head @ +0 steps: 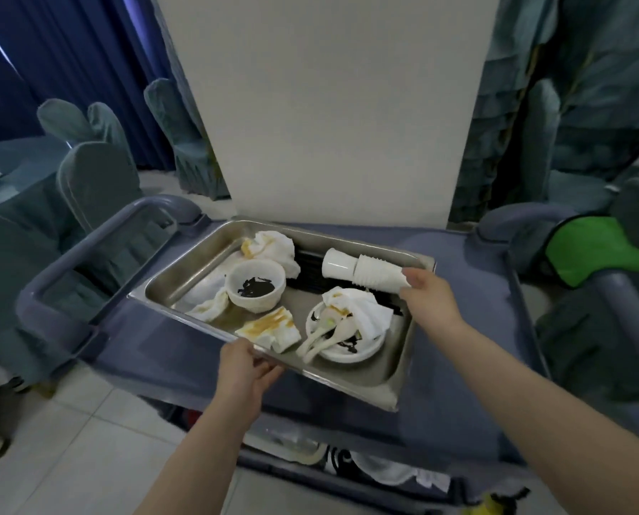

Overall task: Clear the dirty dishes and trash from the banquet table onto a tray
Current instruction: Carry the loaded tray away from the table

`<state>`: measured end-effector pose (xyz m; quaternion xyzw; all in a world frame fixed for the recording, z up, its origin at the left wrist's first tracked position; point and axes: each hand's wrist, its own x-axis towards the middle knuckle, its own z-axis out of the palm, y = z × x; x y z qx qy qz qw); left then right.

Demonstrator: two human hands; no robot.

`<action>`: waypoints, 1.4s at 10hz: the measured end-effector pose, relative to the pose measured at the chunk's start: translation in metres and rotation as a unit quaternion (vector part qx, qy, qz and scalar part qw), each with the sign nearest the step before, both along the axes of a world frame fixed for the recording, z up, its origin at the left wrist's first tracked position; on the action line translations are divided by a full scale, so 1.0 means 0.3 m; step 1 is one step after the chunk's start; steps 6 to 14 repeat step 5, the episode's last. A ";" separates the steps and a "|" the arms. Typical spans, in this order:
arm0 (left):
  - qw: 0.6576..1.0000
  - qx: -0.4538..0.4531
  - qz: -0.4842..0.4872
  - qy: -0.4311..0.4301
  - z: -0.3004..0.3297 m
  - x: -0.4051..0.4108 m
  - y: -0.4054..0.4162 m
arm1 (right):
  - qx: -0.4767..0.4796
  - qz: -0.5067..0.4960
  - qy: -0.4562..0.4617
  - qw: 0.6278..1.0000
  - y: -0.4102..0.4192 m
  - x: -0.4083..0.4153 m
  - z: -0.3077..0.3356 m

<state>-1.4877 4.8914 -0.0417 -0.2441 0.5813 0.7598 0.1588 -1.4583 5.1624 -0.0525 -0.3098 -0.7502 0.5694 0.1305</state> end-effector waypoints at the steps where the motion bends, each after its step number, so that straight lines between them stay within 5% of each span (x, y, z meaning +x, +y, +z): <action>1: 0.995 0.069 -0.047 -0.048 -0.006 0.060 0.017 | -0.019 -0.014 0.013 1.000 -0.091 0.081 0.038; 3: 0.979 0.161 -0.091 -0.083 0.011 0.174 -0.019 | -0.103 0.005 0.070 0.992 -0.285 0.252 0.131; 5: 0.972 0.137 -0.188 -0.042 0.125 0.190 -0.153 | -0.164 -0.013 0.129 0.978 -0.413 0.369 0.232; 14: 0.972 0.137 -0.188 -0.042 0.125 0.190 -0.153 | -0.164 -0.013 0.129 0.978 -0.413 0.369 0.232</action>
